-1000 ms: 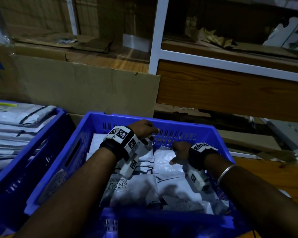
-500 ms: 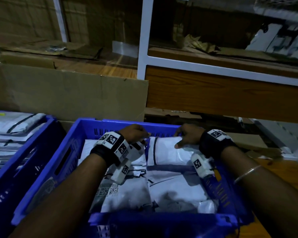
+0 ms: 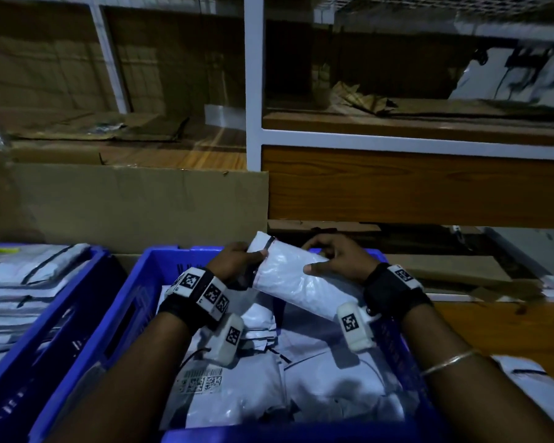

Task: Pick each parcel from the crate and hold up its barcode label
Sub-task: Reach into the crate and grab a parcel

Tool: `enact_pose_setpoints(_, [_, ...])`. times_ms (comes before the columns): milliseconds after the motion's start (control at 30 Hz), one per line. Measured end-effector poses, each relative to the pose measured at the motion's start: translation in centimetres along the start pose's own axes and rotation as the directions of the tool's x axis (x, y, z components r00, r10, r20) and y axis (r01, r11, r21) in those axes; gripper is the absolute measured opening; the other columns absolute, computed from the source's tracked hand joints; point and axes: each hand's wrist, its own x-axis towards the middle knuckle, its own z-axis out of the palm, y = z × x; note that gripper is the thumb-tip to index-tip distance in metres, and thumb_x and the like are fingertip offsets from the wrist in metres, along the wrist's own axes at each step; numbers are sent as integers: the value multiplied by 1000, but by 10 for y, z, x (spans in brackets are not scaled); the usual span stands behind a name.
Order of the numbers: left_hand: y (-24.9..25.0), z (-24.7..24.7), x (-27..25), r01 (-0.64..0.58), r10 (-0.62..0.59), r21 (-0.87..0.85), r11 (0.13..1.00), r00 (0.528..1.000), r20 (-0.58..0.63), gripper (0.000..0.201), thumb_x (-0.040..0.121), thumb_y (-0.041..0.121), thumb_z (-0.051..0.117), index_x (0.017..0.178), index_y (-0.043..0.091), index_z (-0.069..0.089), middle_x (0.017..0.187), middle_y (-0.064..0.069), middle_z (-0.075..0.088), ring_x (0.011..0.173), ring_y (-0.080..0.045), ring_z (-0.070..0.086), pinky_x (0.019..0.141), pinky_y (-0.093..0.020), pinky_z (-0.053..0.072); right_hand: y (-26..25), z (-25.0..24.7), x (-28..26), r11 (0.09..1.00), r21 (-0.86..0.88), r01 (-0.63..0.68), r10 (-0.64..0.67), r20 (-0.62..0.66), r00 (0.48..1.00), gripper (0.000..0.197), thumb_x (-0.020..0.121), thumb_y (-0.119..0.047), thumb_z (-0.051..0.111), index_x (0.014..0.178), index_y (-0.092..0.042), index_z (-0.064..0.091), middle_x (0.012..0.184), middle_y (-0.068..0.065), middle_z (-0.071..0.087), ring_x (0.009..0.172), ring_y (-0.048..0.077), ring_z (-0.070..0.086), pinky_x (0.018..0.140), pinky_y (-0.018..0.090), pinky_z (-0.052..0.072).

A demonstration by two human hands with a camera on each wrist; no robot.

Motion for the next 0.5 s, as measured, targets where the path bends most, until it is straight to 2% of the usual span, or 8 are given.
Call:
enact_pose_setpoints(67, [-3, -5, 4, -21, 21, -8, 1000, 999, -47, 24, 96, 6, 55, 72, 2, 55, 52, -4, 61, 46, -14, 59, 47, -17, 44, 4, 9, 3, 1000, 11, 7, -7, -29, 1000, 39, 69, -31, 87, 102, -24, 68, 95, 6, 73, 86, 26, 70, 78, 45, 56])
enact_pose_setpoints(133, [-8, -11, 12, -40, 41, 20, 999, 994, -100, 20, 94, 15, 61, 78, 4, 60, 70, -13, 64, 65, -24, 60, 63, -30, 46, 7, 14, 5, 1000, -3, 21, -22, -58, 998, 36, 71, -28, 87, 100, -19, 68, 93, 0, 72, 84, 15, 68, 77, 39, 56])
enact_pose_setpoints(200, [-13, -17, 19, -32, 39, 55, 998, 989, -141, 19, 93, 21, 63, 82, 6, 62, 77, -16, 64, 71, -26, 61, 65, -34, 47, 8, 16, 4, 1000, 3, 28, -27, -83, 996, 28, 74, -26, 85, 93, -15, 68, 89, -4, 70, 82, 11, 65, 76, 33, 54])
enact_pose_setpoints(300, [-15, -22, 24, -37, 51, 95, 995, 987, -153, 21, 89, 25, 67, 91, 4, 62, 86, -19, 67, 78, -28, 63, 73, -40, 51, 17, 13, 1, 1000, -16, 9, -10, -80, 997, 25, 75, -32, 84, 91, -21, 68, 89, -3, 70, 84, 12, 66, 76, 35, 55])
enact_pose_setpoints(333, [-16, -24, 25, -40, 52, 76, 996, 986, -160, 20, 88, 24, 67, 89, 5, 62, 85, -19, 66, 79, -28, 63, 73, -40, 51, 20, 11, 0, 1000, -22, -5, 3, -76, 997, 30, 73, -37, 84, 94, -24, 67, 92, -3, 71, 85, 12, 67, 75, 35, 55])
enact_pose_setpoints(400, [-14, -25, 23, -42, 52, 60, 997, 984, -172, 13, 93, 17, 63, 83, 8, 61, 76, -14, 65, 71, -25, 61, 65, -31, 50, 23, 7, -1, 999, -36, -31, 29, -65, 997, 41, 69, -46, 85, 101, -26, 67, 98, -3, 71, 87, 12, 67, 75, 35, 56])
enact_pose_setpoints(433, [-12, -25, 21, -48, 56, 49, 998, 982, -179, 14, 94, 14, 61, 82, 8, 61, 72, -10, 65, 67, -24, 61, 59, -25, 50, 23, 6, -2, 999, -42, -22, 20, -60, 998, 42, 69, -46, 84, 101, -26, 68, 98, -3, 71, 87, 12, 67, 75, 36, 56])
enact_pose_setpoints(500, [-9, -23, 18, -71, 68, -8, 997, 983, -170, 14, 93, 12, 61, 81, 7, 61, 64, -4, 66, 62, -20, 61, 52, -22, 48, 18, 4, -6, 999, -45, 18, -22, -83, 996, 36, 70, -43, 84, 97, -23, 71, 95, -6, 71, 85, 8, 66, 74, 34, 54])
